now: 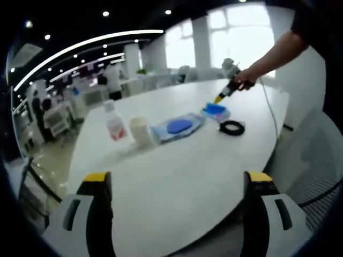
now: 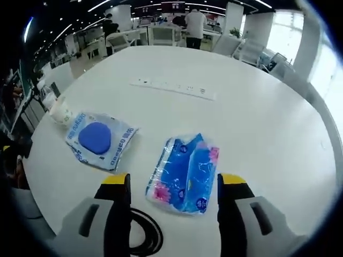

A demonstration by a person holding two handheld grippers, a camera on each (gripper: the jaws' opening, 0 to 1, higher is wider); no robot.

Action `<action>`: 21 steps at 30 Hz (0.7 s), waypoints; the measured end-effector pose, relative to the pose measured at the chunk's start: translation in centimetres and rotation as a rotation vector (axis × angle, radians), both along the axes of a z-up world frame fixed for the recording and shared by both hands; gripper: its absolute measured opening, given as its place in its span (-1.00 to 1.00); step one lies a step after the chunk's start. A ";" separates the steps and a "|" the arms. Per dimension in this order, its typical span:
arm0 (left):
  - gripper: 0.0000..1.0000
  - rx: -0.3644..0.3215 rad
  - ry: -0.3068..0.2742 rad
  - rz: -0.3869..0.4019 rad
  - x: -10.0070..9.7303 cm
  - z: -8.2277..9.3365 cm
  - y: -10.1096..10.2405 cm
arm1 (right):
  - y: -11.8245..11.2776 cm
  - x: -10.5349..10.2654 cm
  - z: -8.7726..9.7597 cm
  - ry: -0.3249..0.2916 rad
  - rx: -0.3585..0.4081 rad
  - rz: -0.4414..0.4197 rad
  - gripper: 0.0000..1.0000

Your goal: Arrange the tabletop items into an orderly group along one side of the table until the central work area is clear of visible clutter.

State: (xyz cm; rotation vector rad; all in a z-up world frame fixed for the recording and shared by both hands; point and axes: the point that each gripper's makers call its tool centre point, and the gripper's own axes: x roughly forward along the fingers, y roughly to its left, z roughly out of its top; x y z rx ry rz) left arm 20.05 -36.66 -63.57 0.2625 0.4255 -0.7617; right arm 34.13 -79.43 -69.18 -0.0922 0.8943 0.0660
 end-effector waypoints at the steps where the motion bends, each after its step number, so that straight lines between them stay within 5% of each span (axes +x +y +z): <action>1: 0.99 0.000 0.001 -0.001 0.0 0.0 0.0 | -0.1 0.2 -0.1 0.001 0.002 0.000 0.27; 11: 0.98 0.007 0.015 -0.012 -0.2 -0.3 -0.1 | -2.6 2.7 -1.5 0.004 -0.026 -0.038 0.04; 21: 0.97 0.033 0.037 -0.019 -0.3 -0.8 -0.1 | -0.8 -0.6 -1.6 0.072 -0.044 -0.054 -0.28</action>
